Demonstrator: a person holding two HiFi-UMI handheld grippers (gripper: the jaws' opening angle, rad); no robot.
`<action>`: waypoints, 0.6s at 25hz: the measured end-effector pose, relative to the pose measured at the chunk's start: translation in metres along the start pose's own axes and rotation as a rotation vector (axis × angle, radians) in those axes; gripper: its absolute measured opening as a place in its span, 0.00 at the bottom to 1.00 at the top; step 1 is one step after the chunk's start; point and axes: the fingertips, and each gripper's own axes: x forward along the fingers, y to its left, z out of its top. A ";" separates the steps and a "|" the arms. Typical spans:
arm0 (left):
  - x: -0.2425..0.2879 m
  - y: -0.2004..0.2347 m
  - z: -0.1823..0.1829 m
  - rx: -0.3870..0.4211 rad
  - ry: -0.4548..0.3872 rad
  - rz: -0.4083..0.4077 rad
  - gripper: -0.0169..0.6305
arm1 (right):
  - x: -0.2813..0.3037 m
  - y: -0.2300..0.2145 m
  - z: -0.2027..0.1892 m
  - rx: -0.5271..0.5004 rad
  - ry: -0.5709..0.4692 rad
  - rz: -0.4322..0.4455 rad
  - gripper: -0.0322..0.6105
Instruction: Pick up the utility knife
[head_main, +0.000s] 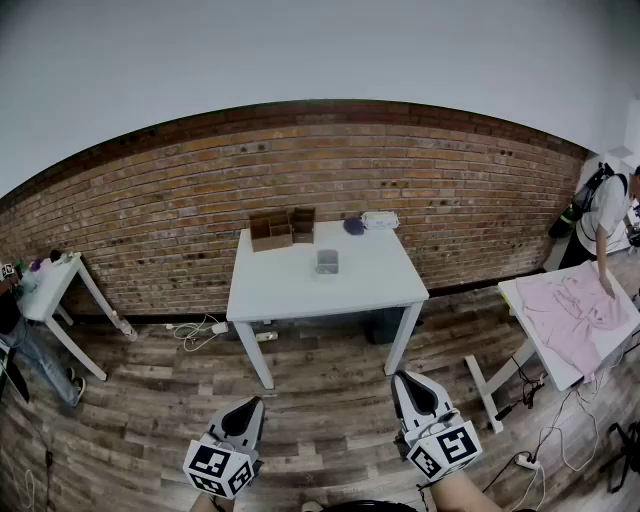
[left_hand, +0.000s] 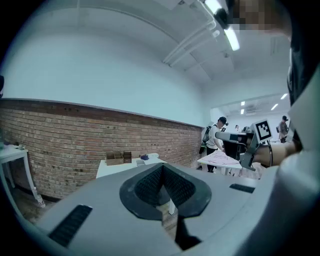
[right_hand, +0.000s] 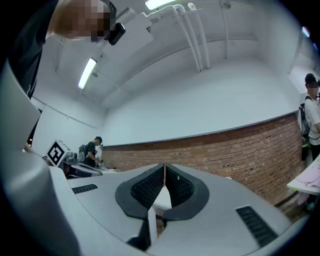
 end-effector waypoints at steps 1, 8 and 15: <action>-0.003 0.004 0.001 -0.004 -0.007 -0.010 0.01 | 0.003 0.003 -0.001 0.002 -0.003 -0.008 0.05; -0.017 0.037 0.005 -0.002 -0.025 -0.061 0.01 | 0.016 0.027 -0.001 -0.006 -0.010 -0.064 0.05; -0.015 0.056 -0.001 -0.011 -0.023 -0.055 0.01 | 0.027 0.028 -0.009 -0.017 0.007 -0.080 0.05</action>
